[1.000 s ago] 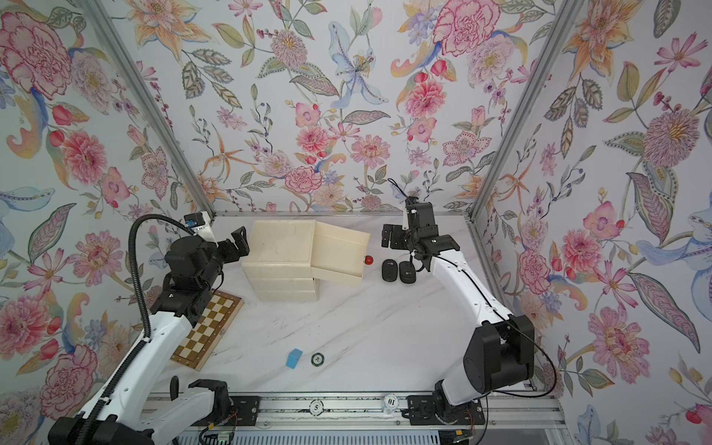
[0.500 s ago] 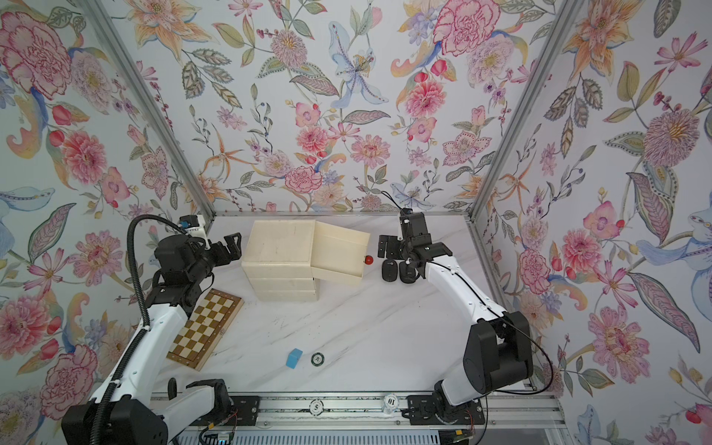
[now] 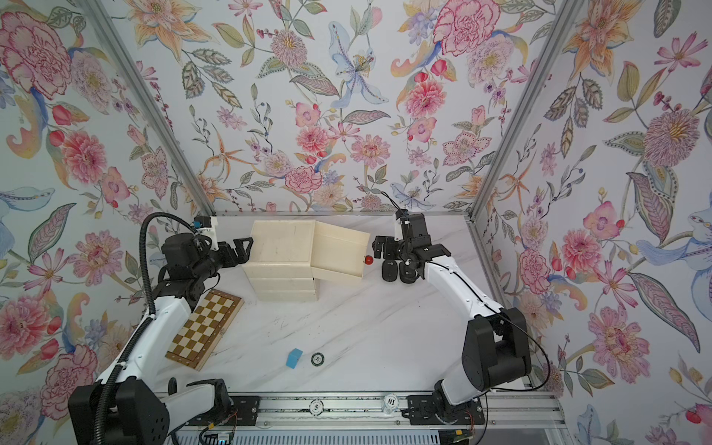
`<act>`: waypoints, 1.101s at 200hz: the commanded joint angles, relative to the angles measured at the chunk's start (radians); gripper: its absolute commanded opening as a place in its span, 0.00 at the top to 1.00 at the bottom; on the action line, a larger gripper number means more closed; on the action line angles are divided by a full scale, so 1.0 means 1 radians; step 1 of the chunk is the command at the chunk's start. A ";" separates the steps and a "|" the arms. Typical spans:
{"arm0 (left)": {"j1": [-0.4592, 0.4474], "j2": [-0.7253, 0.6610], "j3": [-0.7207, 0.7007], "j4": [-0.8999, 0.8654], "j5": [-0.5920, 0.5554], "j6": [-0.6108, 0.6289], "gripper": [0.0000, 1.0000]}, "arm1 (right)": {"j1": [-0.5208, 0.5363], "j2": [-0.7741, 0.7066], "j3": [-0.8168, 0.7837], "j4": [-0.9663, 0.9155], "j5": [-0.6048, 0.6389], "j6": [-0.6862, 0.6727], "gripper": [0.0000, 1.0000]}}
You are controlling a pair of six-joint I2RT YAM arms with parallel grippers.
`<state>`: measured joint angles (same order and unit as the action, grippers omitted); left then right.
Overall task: Take the mice out of the drawer
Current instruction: Close the drawer of the storage box.
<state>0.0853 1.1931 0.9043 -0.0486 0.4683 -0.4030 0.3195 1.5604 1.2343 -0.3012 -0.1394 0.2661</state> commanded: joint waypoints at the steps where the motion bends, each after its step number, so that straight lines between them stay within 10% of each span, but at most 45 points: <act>1: 0.003 0.026 0.012 0.017 0.083 0.014 0.00 | 0.020 0.043 0.042 0.018 -0.050 -0.030 0.01; 220: -0.123 0.127 -0.002 0.183 0.146 -0.102 0.00 | 0.280 0.337 0.245 0.232 -0.267 0.050 0.01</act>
<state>-0.0135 1.3426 0.9245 0.0948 0.5919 -0.4664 0.5724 1.8572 1.4609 -0.0887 -0.3676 0.2932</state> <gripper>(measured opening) 0.997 0.991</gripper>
